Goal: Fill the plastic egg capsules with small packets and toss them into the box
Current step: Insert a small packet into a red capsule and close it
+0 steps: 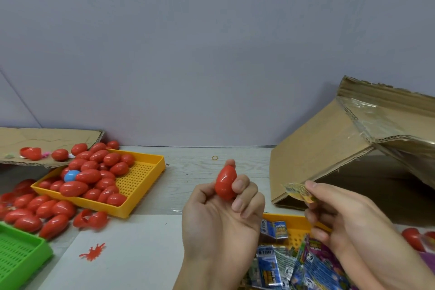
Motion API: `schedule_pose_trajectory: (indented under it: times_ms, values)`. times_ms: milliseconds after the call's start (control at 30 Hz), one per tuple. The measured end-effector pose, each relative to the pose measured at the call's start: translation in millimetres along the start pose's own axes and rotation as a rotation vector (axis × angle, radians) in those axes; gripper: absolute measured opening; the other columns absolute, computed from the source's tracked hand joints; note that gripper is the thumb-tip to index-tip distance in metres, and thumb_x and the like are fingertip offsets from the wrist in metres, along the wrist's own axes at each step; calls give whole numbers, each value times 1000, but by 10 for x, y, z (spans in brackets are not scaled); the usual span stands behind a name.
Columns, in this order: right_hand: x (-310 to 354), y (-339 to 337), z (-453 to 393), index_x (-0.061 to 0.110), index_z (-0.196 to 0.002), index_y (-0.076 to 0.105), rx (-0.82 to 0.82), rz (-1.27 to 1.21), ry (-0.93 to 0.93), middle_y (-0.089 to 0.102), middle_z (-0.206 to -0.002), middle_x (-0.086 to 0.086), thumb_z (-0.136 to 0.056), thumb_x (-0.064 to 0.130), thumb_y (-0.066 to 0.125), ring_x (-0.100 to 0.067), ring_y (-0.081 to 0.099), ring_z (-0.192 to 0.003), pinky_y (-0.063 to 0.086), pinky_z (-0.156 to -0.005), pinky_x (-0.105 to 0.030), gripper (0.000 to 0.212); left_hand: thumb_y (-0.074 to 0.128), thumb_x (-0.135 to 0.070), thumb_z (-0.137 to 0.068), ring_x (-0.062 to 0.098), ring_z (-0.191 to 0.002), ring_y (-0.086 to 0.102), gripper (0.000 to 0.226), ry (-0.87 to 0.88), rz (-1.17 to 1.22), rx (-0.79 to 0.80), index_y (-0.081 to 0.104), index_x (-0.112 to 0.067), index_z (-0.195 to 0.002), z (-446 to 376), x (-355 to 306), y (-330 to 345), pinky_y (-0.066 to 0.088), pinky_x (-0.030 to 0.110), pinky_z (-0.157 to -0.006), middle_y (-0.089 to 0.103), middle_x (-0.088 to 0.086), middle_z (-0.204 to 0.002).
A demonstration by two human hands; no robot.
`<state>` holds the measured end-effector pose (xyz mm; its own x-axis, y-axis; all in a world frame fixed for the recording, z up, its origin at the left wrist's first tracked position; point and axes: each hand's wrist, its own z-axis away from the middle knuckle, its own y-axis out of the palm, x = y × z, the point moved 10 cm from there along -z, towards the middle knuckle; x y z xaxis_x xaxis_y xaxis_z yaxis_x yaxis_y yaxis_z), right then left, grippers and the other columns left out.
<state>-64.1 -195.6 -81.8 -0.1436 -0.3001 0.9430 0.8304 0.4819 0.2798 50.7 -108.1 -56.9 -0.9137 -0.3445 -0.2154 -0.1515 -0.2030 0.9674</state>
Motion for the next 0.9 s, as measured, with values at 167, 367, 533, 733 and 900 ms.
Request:
schedule_pose_trajectory:
  times_ms: [167, 367, 533, 733, 900]
  values:
    - [-1, 12, -4, 16, -57, 70, 0, 12, 2, 50, -58, -4, -59, 36, 72, -14, 46, -54, 30, -42, -28, 20, 34, -12, -86, 14, -39, 36, 28, -14, 4, -27, 58, -6, -98, -1, 7, -7, 33, 24, -34, 44, 7, -60]
    - [-8, 7, -5, 17, -59, 71, -6, 2, 2, 51, -58, -5, -58, 36, 73, -16, 46, -56, 30, -42, -27, 19, 37, -12, -82, 20, -38, 47, 30, 32, -38, -81, 58, -1, -101, 0, -21, -10, 42, 25, -35, 57, 18, -63]
    - [-17, 14, -12, 17, -58, 71, -6, -2, 7, 51, -58, -4, -56, 36, 73, -15, 47, -55, 30, -41, -26, 19, 42, -11, -81, 26, -43, 61, 34, 29, -19, -97, 58, 2, -108, 24, -12, 17, 50, 25, -38, 71, 27, -86]
    - [-21, 14, -11, 16, -58, 71, -4, 3, 16, 51, -57, -5, -57, 36, 72, -17, 46, -57, 30, -40, -26, 19, 43, -17, -81, 30, -58, 73, 49, 33, 2, -95, 54, 6, -124, 28, 5, 0, 54, 26, -40, 73, 26, -97]
    - [-18, 19, -9, 17, -58, 71, -9, -6, 18, 50, -56, -5, -57, 35, 72, -18, 45, -57, 30, -40, -25, 18, 30, -28, -101, 31, -69, 75, 56, -12, 58, -84, 63, 16, -113, 6, 32, -28, 56, 28, -42, 73, 24, -103]
